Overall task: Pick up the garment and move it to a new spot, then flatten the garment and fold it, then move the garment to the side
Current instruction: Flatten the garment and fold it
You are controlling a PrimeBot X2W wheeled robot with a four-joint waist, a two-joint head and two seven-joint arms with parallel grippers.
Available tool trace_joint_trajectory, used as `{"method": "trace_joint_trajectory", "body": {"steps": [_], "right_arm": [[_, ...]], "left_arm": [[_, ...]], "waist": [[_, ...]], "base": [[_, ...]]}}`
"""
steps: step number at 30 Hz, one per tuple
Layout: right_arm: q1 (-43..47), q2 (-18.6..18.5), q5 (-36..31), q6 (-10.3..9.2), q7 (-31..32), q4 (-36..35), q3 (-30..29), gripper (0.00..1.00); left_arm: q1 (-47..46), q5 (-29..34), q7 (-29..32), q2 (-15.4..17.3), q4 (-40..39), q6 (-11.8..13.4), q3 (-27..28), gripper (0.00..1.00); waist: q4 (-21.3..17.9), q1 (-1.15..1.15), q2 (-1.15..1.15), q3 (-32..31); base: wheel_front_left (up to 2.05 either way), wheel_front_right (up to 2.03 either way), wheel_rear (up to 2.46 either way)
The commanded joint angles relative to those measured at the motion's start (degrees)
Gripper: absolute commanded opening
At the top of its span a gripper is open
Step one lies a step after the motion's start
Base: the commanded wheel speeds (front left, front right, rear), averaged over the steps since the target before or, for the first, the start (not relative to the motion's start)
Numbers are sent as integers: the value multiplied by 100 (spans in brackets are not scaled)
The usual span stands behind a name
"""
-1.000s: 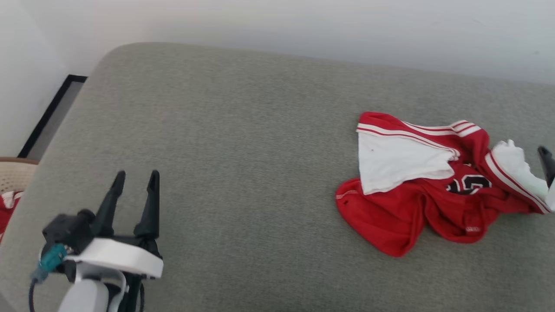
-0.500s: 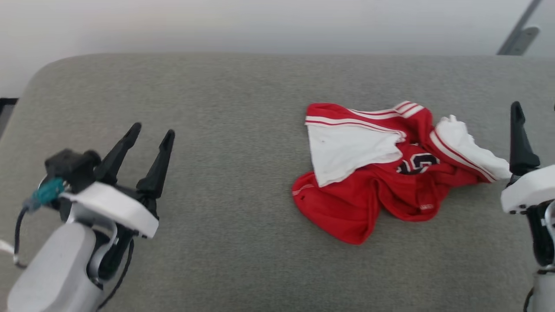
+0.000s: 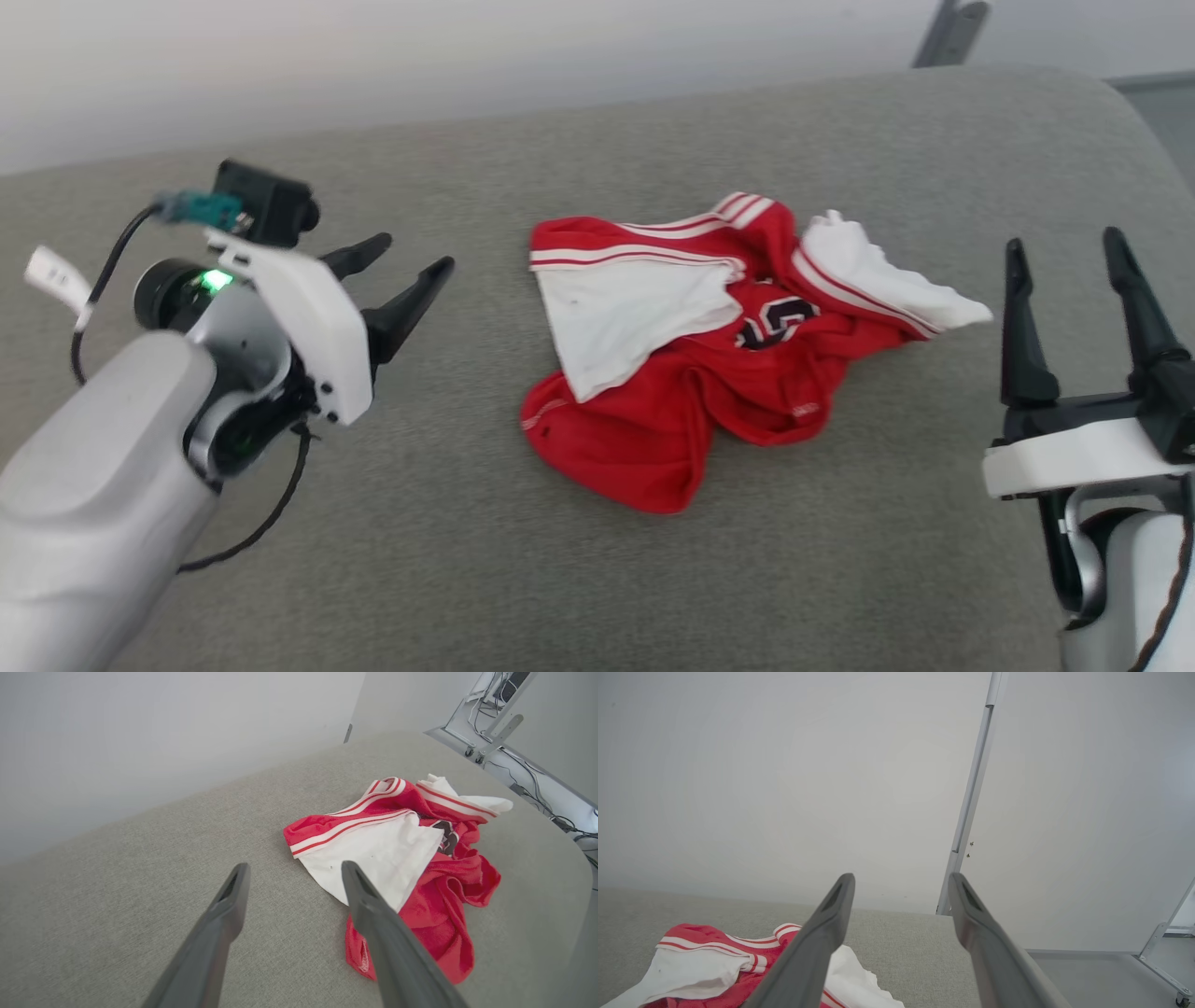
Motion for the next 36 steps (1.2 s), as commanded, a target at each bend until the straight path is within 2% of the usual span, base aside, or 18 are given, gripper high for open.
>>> {"method": "trace_joint_trajectory", "body": {"steps": [1, 7, 11, 13, 20, 27, 28, 29, 33, 36], "right_arm": [[38, 27, 20, -2, -70, 23, 46, 100], [39, 33, 372, -2, -310, 150, 304, 100], [-67, 31, 489, -2, -448, 254, 414, 100], [-123, 33, 557, -2, -505, 358, 473, 100], [-225, 31, 709, -2, -568, 531, 535, 100], [-303, 31, 730, -2, -588, 633, 463, 100], [-316, 30, 724, -2, -590, 633, 451, 100], [-329, 30, 757, -2, -590, 629, 443, 100], [-362, 30, 759, -2, -590, 589, 364, 100], [-322, 29, 707, -2, -590, 569, 266, 100]], "left_arm": [[-147, -85, 136, -46, 68, -17, -66, 100], [-745, -459, 1243, -233, 803, -17, -555, 100], [-1034, -603, 1762, -397, 1313, -17, -770, 100], [-1209, -691, 2064, -579, 1710, -16, -826, 100], [-1352, -752, 2496, -832, 2372, 66, -955, 100], [-1160, -951, 2896, -1141, 2979, 297, -1005, 100], [-1130, -959, 2971, -1175, 3032, 291, -1033, 29], [-1119, -959, 3028, -1189, 3089, 300, -1057, 0], [-1168, -936, 3136, -1262, 3160, 222, -1127, 0], [-1288, -896, 3060, -1142, 3194, 190, -1098, 0]], "waist": [[-200, 0, 0, 42], [-624, 0, 0, 200], [-864, 0, 0, 353], [-1028, 0, 0, 467], [-1247, 0, 0, 650], [-1297, 0, 0, 791], [-1288, 0, 0, 805], [-1279, 0, 0, 818], [-1184, 0, 0, 851], [-1051, 0, 0, 819]], "base": [[0, 0, 0], [0, 0, 0], [0, 0, 0], [0, 0, 0], [0, 0, 0], [0, 0, 0], [0, 0, 0], [0, 0, 0], [0, 0, 0], [0, 0, 0]]}}
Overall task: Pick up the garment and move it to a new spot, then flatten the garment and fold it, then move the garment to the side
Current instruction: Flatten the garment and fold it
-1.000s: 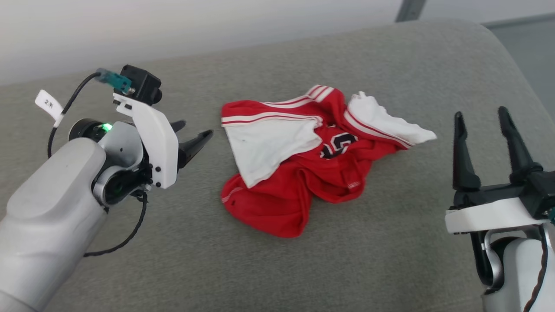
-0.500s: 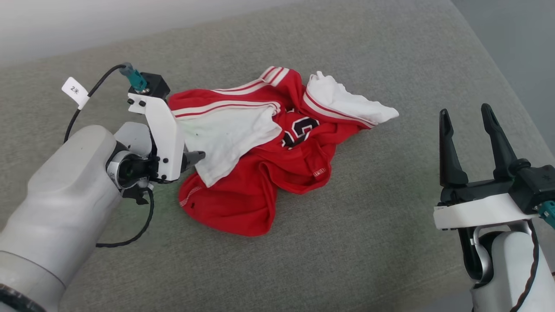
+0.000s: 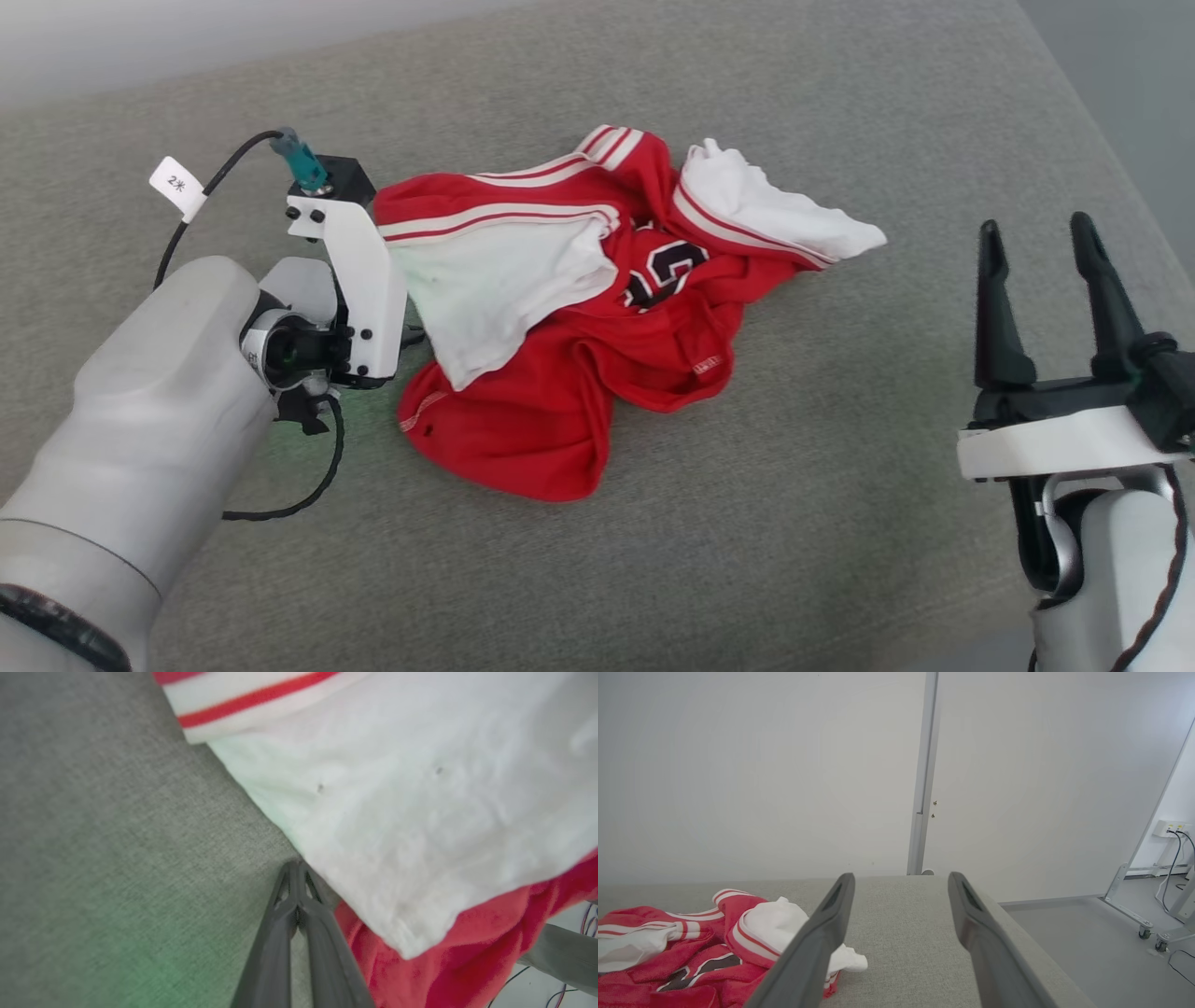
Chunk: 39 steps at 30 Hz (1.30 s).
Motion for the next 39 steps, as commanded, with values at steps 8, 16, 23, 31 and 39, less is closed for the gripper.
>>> {"method": "trace_joint_trajectory", "body": {"steps": [8, 16, 23, 31, 39], "right_arm": [[182, 0, -233, -3, -25, -5, -345, 100], [248, 1, -323, -3, -25, 69, -475, 100], [129, 0, -323, -2, -26, 122, -350, 100], [-58, 3, -183, -2, -25, 228, -209, 100], [-107, 3, 3, -2, -26, 258, -194, 100]], "left_arm": [[91, 15, -169, 642, -125, 22, 149, 0], [214, -143, -337, 712, -620, 106, 289, 0], [39, -212, -239, 385, -1087, 106, 267, 0], [-125, -281, -177, 247, -1218, 31, 276, 100], [-3, -420, 201, 205, -1021, 219, 245, 100]], "waist": [[642, 0, 0, -277], [1046, 0, 0, -458], [909, 0, 0, -492], [460, 0, 0, -328], [84, 0, 0, -110]], "base": [[0, 0, 0], [0, 0, 0], [0, 0, 0], [0, 0, 0], [0, 0, 0]]}}
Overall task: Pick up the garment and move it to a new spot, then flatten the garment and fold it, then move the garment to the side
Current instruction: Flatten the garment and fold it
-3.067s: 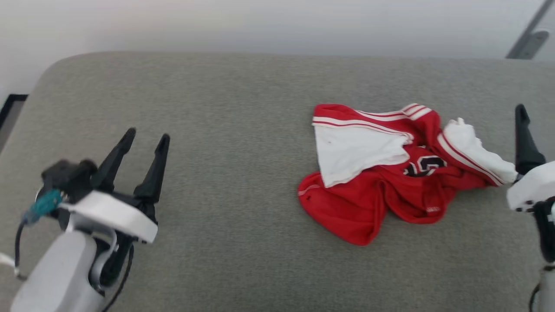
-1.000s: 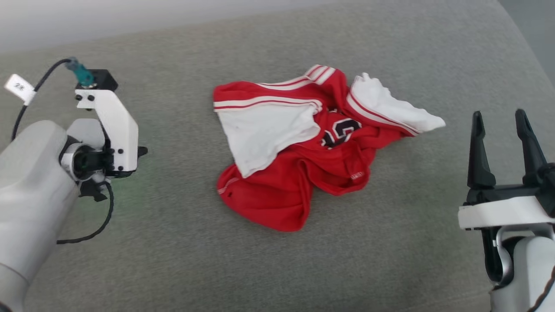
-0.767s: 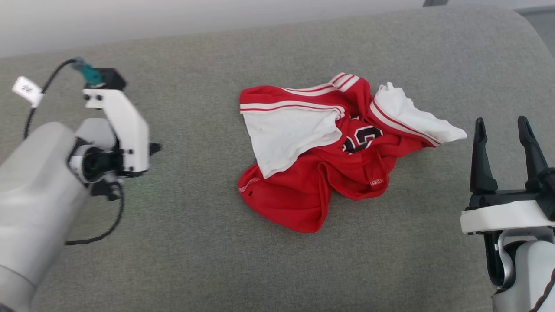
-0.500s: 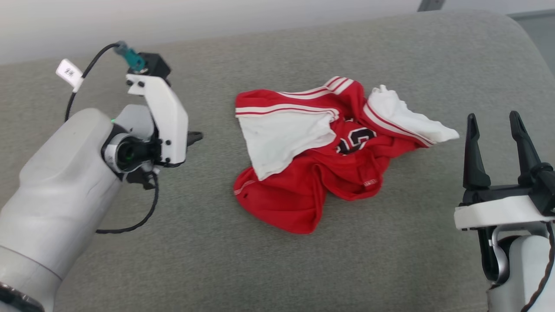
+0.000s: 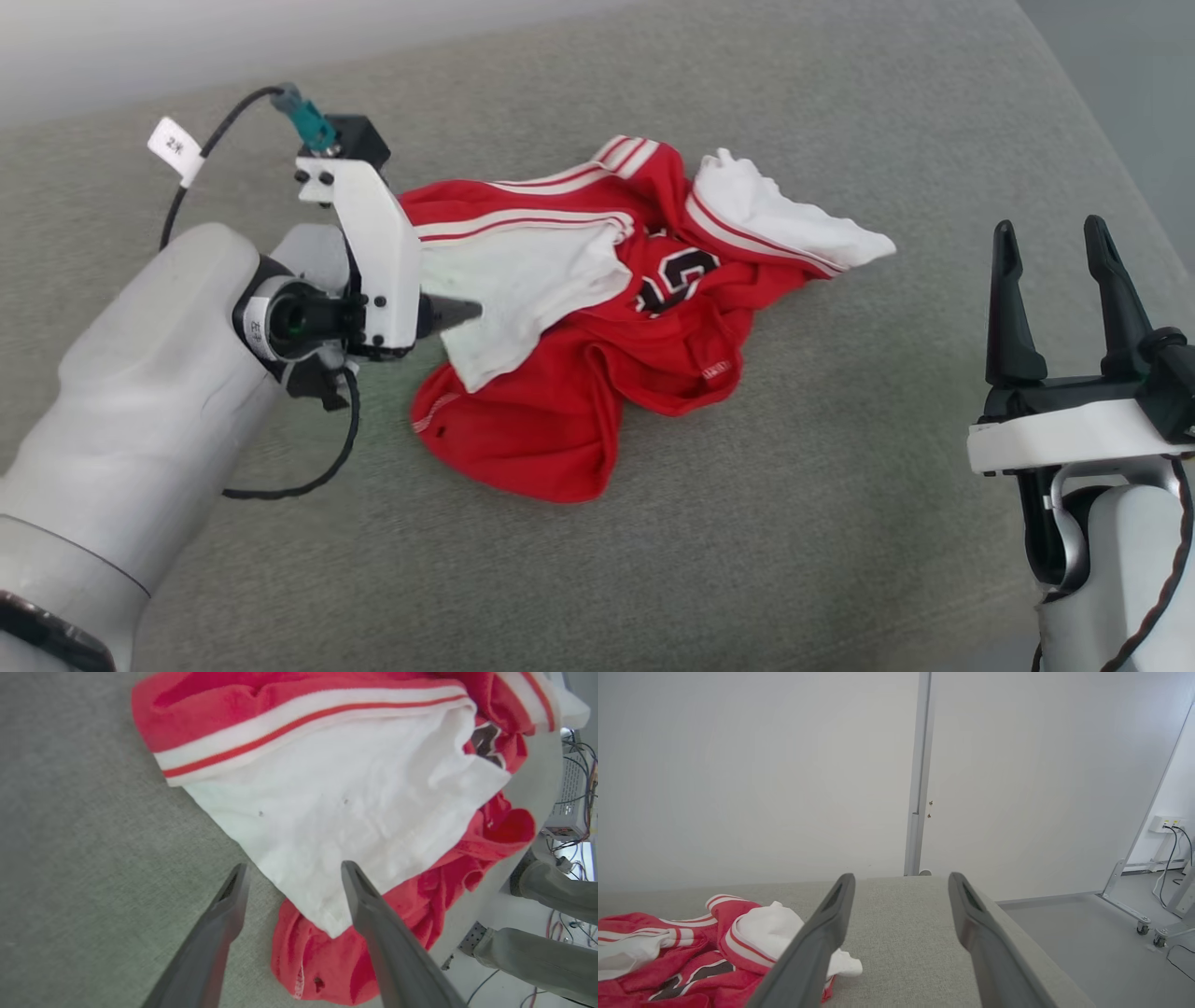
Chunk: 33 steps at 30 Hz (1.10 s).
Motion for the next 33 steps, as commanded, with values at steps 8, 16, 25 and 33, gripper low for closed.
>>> {"method": "trace_joint_trajectory", "body": {"steps": [8, 16, 25, 33], "right_arm": [[-98, 1, 194, -2, -26, 12, 43, 100], [-130, 0, 261, -2, -26, -4, 24, 100], [-160, 0, 285, -2, -26, 8, 44, 100], [-156, 1, 258, -2, -26, -13, -56, 100]], "left_arm": [[158, -191, 277, 85, 284, 280, 67, 100], [311, -691, 461, -175, 511, 427, 341, 100], [284, -663, 706, -203, 426, 565, 256, 0], [55, 276, 267, 260, 388, 252, -277, 0]], "waist": [[-313, 0, 0, 262], [-390, 0, 0, 406], [-408, 0, 0, 472], [-352, 0, 0, 508]], "base": [[0, 0, 0], [0, 0, 0], [0, 0, 0], [0, 0, 0]]}}
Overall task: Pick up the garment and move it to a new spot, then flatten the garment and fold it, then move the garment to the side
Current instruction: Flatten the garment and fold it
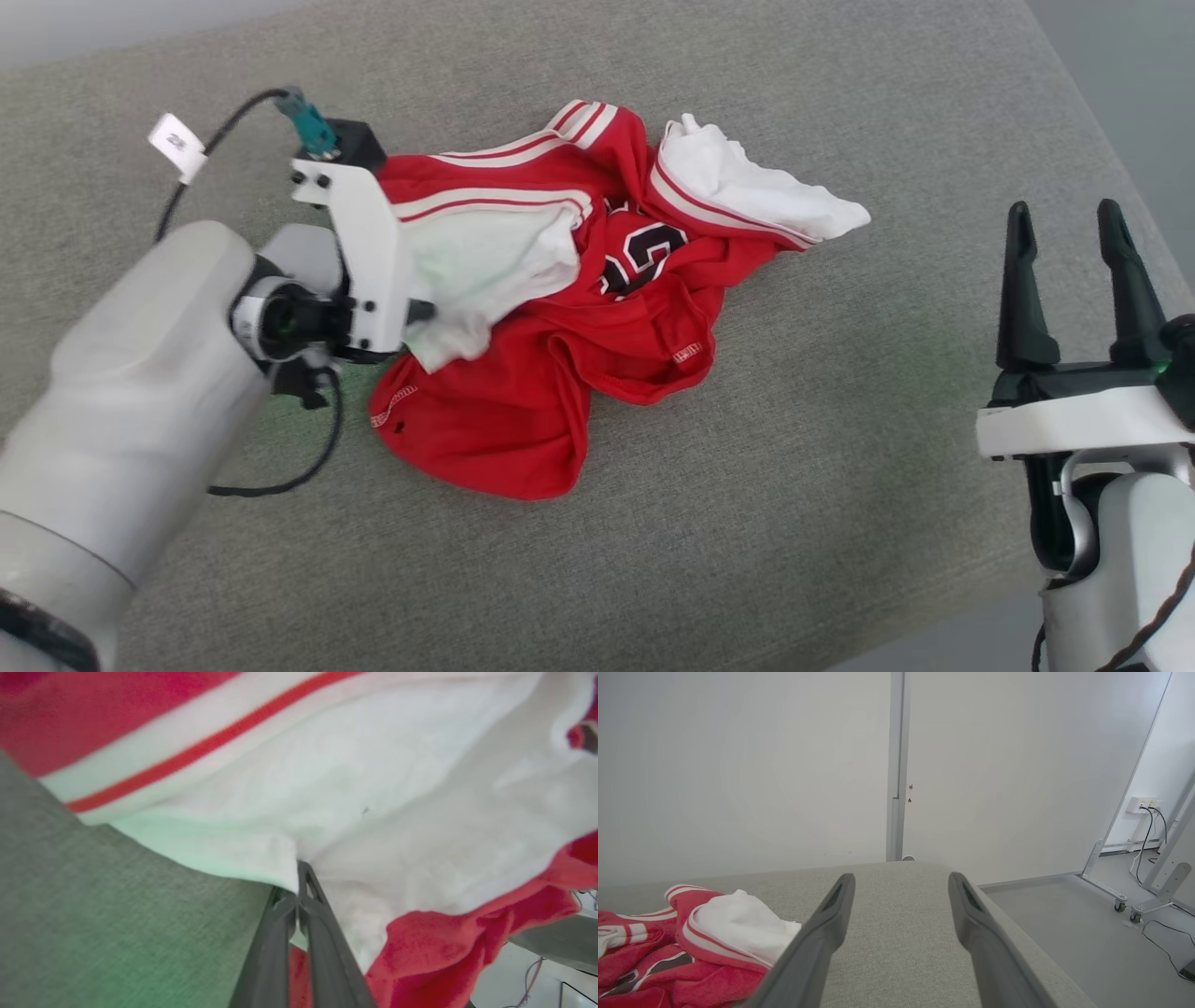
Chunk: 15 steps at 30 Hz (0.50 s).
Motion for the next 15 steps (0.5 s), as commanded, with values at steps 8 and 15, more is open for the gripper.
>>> {"method": "trace_joint_trajectory", "body": {"steps": [8, 15], "right_arm": [[-18, -3, -135, -2, -26, 2, -89, 100], [89, -3, -272, -2, -26, 6, -187, 100]], "left_arm": [[-81, 825, -237, 556, 83, -218, -549, 0], [55, 748, -77, 866, -26, -122, -521, 0]], "waist": [[200, 0, 0, -77], [450, 0, 0, -251]], "base": [[0, 0, 0], [0, 0, 0]]}}
